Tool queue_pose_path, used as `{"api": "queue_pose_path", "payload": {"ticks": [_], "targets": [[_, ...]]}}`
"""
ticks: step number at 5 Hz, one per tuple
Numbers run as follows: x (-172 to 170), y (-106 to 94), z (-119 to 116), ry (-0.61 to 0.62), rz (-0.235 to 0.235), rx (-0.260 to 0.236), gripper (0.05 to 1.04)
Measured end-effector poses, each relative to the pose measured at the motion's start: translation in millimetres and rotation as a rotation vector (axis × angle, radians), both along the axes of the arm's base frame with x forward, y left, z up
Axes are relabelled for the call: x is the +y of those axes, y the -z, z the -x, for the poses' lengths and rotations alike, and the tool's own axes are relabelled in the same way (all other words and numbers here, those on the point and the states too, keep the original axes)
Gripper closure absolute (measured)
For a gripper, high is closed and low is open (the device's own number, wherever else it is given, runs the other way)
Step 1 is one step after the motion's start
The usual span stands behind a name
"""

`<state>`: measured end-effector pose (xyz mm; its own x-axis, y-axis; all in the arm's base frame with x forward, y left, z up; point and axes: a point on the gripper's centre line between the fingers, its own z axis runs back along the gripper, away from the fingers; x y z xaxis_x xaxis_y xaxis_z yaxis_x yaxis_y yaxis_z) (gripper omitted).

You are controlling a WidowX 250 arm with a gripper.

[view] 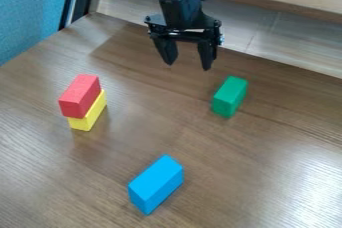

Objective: Remove the red rectangle from the yellow rectangle and move to the top left corner

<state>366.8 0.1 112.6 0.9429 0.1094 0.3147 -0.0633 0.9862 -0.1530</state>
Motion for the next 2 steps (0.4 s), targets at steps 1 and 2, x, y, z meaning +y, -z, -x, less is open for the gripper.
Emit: {"api": "queue_pose_path", "payload": {"ticks": [1,2], "targets": [[-0.9,12.3,3.1,0.002,0.003,0.036,0.083],[-1.6,21.9,12.5,0.003,0.009,0.061,0.083]]}}
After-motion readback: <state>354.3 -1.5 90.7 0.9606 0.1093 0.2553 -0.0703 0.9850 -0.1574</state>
